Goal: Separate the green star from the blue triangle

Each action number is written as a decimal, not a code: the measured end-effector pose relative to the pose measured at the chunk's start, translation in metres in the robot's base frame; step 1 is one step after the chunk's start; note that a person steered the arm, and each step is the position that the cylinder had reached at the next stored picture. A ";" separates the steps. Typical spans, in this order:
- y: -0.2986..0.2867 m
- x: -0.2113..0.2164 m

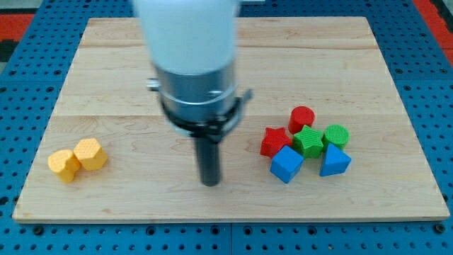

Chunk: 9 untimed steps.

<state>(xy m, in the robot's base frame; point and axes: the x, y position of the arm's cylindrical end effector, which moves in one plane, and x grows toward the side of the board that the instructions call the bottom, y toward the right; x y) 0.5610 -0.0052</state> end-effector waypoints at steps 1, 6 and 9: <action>0.059 0.000; 0.182 0.013; 0.120 -0.067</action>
<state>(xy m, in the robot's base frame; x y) 0.4936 0.1149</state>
